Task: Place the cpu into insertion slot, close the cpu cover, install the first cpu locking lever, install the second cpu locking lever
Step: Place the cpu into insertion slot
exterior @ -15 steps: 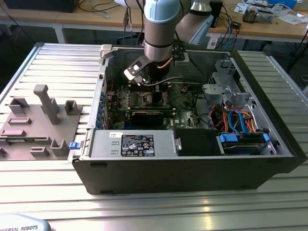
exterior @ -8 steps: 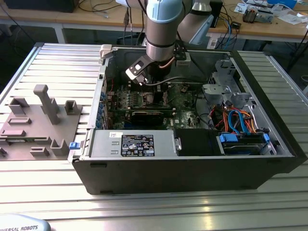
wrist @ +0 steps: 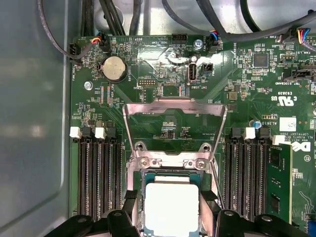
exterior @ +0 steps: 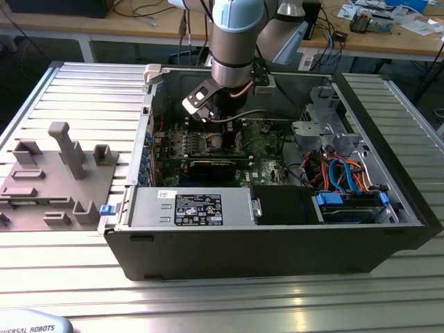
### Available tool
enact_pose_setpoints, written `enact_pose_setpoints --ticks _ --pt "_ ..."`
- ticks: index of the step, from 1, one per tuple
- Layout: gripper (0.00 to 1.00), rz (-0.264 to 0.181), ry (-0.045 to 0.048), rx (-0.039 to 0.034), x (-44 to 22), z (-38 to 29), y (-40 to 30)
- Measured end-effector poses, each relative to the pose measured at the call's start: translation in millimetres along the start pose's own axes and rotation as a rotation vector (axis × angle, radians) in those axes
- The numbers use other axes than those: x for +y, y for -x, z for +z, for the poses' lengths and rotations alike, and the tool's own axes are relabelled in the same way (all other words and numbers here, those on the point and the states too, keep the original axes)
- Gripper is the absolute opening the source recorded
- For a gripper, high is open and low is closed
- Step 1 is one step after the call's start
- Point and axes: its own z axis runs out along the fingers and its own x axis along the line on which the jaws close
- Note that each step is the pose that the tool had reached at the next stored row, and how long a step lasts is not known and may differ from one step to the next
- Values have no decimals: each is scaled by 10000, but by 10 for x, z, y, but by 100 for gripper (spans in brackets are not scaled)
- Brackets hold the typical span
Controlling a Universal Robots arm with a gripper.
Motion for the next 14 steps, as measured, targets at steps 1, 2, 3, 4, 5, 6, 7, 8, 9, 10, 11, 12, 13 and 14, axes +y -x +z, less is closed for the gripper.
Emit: enact_pose_setpoints --ticks 1,2,3,4,5,6,7,8,9,10,11,12,13,14 --pt "61 0 1 1 1 -50 -3" --pt "61 0 1 0 2 -125 -7" --pt "61 -1 1 0 3 -184 -12" --pt "61 -2 1 0 4 -216 -17" --pt "59 -2 0 -1 4 -243 -21" --pt "53 -1 0 -1 5 -271 -24" --pt "53 -1 1 1 5 -292 -27" --pt "46 -1 1 0 6 -316 -29" --pt "40 0 1 1 9 -330 -31" --pt "40 0 -1 0 13 -338 -33" --pt "40 0 -7 0 20 -345 -34" --pt "35 1 -12 0 29 -353 -35" --pt "28 0 -15 -1 33 -362 -36" --pt "22 1 -15 0 35 -377 -38"
